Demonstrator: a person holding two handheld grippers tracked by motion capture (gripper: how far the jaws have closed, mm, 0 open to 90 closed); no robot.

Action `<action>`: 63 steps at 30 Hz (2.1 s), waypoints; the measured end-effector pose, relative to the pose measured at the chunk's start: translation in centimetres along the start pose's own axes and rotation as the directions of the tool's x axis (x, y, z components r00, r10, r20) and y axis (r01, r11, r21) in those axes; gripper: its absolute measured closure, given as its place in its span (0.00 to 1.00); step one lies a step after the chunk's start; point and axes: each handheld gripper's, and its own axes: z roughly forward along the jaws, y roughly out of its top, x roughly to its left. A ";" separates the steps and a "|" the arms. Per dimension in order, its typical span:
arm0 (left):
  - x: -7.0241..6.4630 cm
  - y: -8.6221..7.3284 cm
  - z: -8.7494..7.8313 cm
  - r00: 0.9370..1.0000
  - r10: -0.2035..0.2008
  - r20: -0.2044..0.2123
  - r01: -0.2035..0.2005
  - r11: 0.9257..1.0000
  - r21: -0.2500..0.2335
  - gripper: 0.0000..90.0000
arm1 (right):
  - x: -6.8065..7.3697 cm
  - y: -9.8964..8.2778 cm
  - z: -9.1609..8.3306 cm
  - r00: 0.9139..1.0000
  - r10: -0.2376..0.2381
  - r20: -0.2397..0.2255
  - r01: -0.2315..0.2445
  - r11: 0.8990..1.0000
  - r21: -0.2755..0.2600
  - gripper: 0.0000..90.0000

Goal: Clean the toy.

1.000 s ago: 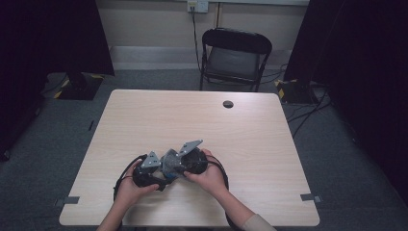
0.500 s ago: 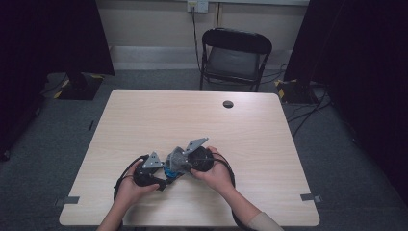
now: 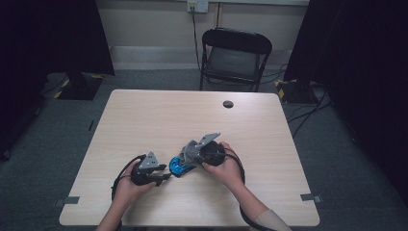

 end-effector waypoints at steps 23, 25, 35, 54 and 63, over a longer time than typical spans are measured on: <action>-0.8 1.6 2.0 1.000 0.004 -0.020 -0.005 1.000 -0.005 0.20 | 2.8 2.0 -0.4 0.994 -0.072 -0.086 0.065 0.995 -0.080 0.81; -0.8 1.8 2.4 1.000 -0.008 -0.021 0.008 1.000 0.016 0.20 | 3.3 2.1 0.2 0.991 -0.085 -0.105 0.078 0.995 -0.064 0.81; -0.8 1.8 2.3 1.000 -0.014 -0.005 0.014 1.000 0.015 0.28 | 4.4 2.3 1.7 0.985 -0.128 -0.116 0.127 0.992 -0.014 0.81; -0.9 1.7 2.3 1.000 -0.020 -0.003 0.020 1.000 0.013 0.28 | -0.5 0.6 0.1 1.000 -0.015 0.007 0.015 1.000 -0.003 0.81; -0.9 1.7 2.3 1.000 -0.025 0.000 0.025 1.000 0.015 0.28 | -1.6 0.5 -0.7 0.999 0.029 0.031 -0.028 0.999 -0.026 0.81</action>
